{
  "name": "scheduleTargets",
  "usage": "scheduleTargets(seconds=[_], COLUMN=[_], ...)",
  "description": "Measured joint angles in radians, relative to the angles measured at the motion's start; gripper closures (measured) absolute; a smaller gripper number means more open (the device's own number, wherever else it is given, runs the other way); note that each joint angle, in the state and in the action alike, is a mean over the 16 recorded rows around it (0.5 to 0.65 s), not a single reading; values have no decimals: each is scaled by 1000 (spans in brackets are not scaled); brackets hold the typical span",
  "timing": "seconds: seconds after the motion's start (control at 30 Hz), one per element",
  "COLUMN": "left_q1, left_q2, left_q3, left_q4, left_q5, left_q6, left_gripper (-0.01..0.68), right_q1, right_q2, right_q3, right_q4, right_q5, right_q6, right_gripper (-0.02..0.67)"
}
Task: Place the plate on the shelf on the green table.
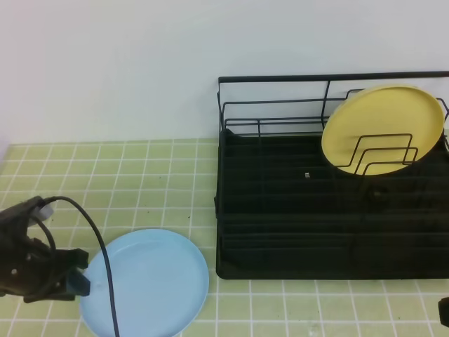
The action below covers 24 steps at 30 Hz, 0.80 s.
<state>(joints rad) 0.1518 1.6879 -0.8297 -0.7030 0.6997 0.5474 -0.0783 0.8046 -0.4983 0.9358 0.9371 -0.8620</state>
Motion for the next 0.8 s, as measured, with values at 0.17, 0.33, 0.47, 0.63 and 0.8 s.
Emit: scheduleTargets(seconds=[0.17,0.33,0.47,0.63,0.8], left_q1=[0,0,0,0,0], left_q2=[41,61,68,59,31], left_q3=[0,-1,-2,-2,-8], left_q4=[-40,-70,-74,-77,-81], left_q5=[-8,-14,-21,-25,-24], left_q6=[46,80,84,84,82], left_gripper=[528,589,637,672,673], right_q1=[0,0,0,0,0], right_q2=[0,0,0,0,0], right_q3=[0,0,0,0,0], right_q4=[0,0,0,0,0], right_q5=[5,6,6,6,6], right_q6=[0,0,0,0,0], right_gripper=[651,651,651,651,651])
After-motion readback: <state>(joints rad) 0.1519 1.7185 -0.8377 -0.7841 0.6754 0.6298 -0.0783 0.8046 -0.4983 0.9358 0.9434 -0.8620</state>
